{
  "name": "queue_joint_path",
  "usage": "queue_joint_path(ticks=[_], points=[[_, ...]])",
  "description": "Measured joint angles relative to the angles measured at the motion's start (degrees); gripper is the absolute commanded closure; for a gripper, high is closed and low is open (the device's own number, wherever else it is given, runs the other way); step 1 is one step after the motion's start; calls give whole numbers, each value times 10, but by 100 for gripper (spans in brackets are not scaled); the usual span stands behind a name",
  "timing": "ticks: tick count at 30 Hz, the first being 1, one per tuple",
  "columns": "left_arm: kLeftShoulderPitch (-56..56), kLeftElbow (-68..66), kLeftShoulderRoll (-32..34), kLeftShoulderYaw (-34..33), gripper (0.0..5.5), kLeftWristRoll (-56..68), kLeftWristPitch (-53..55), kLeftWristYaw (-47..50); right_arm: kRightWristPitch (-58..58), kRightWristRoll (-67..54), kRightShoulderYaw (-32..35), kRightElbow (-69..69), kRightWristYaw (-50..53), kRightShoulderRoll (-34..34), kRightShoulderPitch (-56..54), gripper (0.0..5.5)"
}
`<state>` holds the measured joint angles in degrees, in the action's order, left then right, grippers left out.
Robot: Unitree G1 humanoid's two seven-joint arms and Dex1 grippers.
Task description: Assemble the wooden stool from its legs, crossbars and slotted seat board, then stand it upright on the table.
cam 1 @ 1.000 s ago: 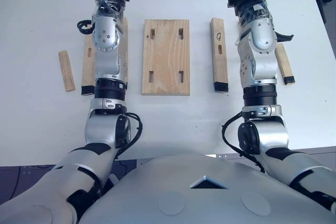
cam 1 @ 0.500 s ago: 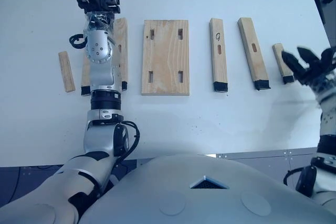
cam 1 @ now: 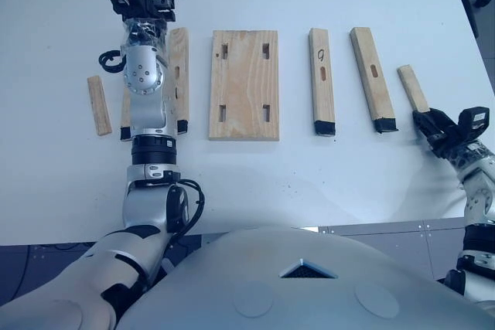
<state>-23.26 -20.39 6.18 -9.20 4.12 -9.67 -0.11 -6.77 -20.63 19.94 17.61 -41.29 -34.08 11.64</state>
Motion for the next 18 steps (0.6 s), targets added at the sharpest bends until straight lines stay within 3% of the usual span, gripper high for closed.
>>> queue_joint_path(ticks=[5, 9, 13, 18], points=[[14, 52, -11, 11, 240, 75, 70, -75, -6, -15, 2, -25, 28, 28, -6, 419], [48, 187, -48, 48, 240, 300, 316, -195, -30, -59, -25, -156, 61, 83, -92, 419], [54, 262, -73, 27, 240, 469, 472, -179, -43, -46, -130, -262, 86, 138, -169, 419], [52, 278, -97, 1, 240, 555, 537, -125, -61, -24, -206, -298, 100, 159, -191, 419]])
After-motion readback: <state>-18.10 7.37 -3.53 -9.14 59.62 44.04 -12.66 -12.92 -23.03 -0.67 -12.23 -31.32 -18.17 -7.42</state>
